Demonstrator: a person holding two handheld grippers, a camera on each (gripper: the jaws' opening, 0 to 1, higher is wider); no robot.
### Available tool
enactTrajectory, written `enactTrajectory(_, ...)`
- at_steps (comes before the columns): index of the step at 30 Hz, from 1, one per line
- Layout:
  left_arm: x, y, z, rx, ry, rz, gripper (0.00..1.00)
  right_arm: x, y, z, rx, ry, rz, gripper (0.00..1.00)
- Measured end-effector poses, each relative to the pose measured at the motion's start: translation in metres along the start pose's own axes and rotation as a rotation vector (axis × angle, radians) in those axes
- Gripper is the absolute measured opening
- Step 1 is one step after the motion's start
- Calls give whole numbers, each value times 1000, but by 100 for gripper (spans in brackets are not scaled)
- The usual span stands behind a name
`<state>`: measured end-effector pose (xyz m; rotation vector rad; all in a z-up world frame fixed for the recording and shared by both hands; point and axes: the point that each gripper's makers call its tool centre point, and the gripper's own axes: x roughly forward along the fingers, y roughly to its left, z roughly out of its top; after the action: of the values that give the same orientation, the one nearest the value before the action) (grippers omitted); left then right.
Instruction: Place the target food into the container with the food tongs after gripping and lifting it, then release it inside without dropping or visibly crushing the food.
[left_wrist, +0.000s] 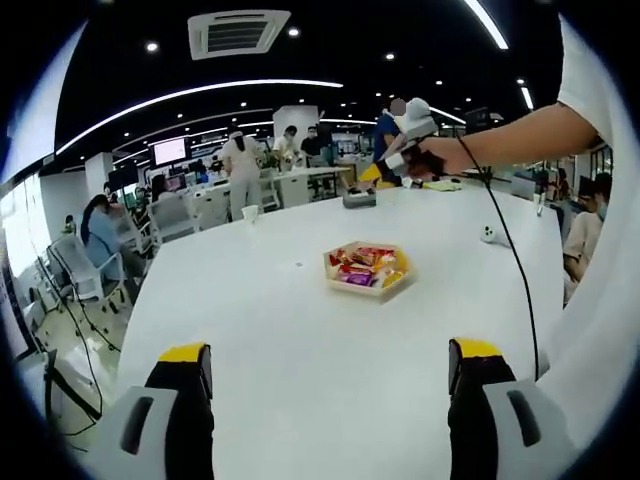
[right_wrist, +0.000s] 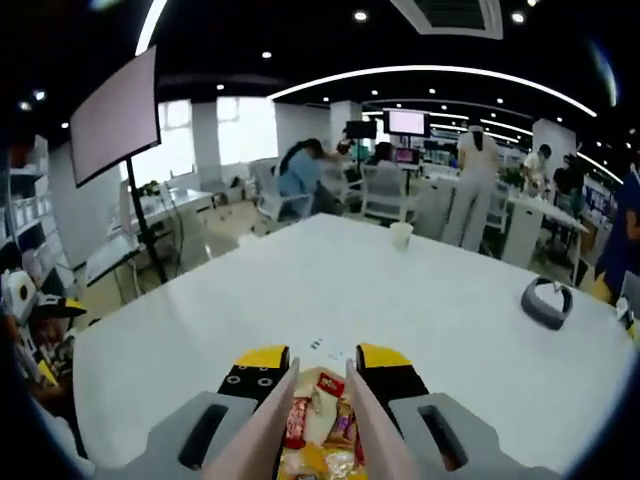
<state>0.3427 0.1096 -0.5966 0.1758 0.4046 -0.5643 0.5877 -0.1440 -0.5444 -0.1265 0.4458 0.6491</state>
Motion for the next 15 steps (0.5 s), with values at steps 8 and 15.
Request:
enactTrajectory(8, -1, -1, -1, 1, 2, 0, 99, -3, 3, 0, 15, -7, -3, 26)
enactTrajectory(15, -7, -1, 4, 11, -9, 5, 99, -10, 9, 2, 14, -12, -5, 26)
